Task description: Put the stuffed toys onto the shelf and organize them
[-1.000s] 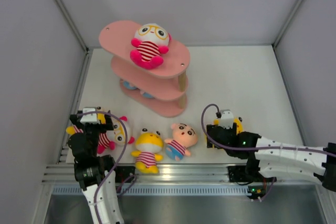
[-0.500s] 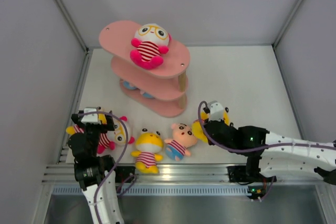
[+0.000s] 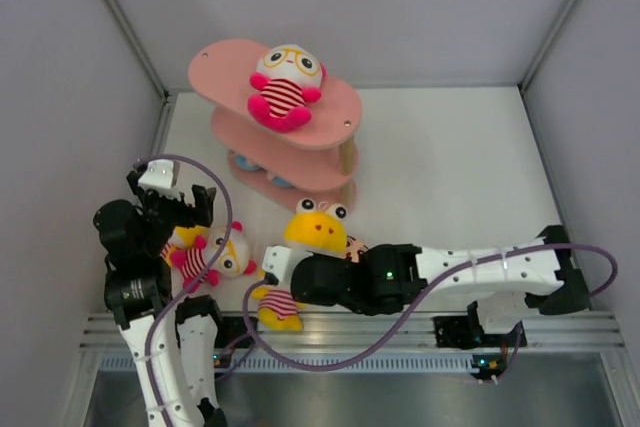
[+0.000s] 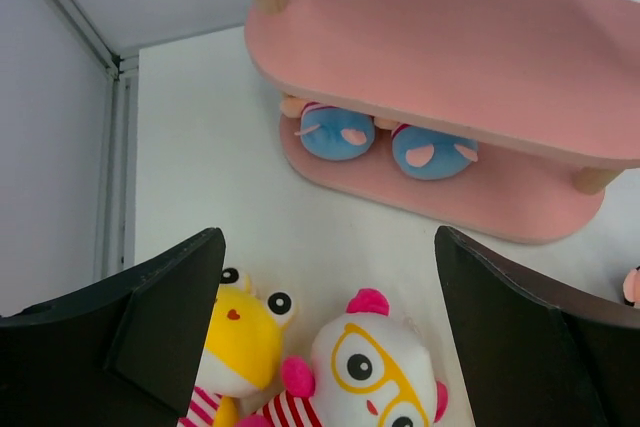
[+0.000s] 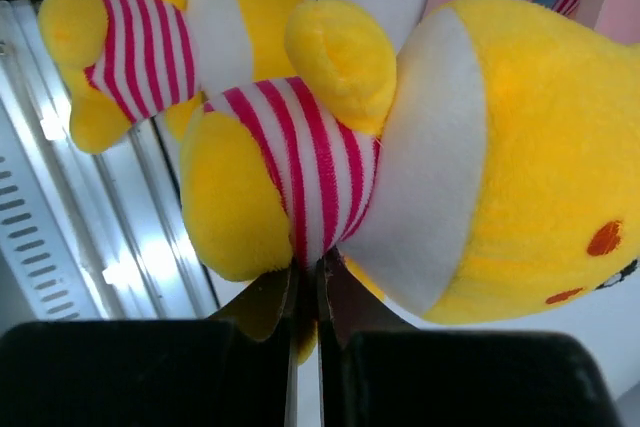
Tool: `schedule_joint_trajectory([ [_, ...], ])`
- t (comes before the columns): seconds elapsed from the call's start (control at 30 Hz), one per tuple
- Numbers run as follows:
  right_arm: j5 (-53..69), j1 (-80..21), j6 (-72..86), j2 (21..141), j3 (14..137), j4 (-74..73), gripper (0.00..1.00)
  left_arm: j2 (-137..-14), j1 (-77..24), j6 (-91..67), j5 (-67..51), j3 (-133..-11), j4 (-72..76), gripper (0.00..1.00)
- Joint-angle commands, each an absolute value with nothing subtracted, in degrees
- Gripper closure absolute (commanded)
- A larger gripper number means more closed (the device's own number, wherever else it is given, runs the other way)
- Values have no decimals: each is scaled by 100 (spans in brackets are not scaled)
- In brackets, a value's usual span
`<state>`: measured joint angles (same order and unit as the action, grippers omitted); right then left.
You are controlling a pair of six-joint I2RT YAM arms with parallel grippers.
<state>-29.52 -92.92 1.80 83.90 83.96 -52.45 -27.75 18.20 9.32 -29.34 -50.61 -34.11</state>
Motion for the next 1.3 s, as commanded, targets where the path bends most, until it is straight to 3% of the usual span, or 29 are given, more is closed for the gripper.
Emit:
schedule_joint_trajectory([
  [0.0, -3516, -9282, -1168, 8709, 9437, -5458, 100, -3224, 1854, 1265, -2998, -5896, -4410, 8],
  [0.13, -3218, -8642, -1703, 9192, 10580, -5344, 100, -3472, 1854, 1485, -2524, -6459, -5123, 7],
  [0.33, -2189, -7569, -2074, 9966, 11082, -5159, 100, -3314, 1854, 1477, -2294, -6460, -5142, 4],
  [0.83, -3085, -6838, -1450, 10538, 11216, -4325, 100, -3138, 1854, 1397, -2549, -6135, -5142, 5],
  [1.07, -3584, -6838, -1687, 10371, 10548, -3218, 67, -3120, 1854, 1433, -2654, -6082, -5142, 5],
  [1.27, -4034, -6829, -1714, 10292, 10293, -2752, 54, -3085, 1854, 1450, -2733, -6029, -5142, 5],
])
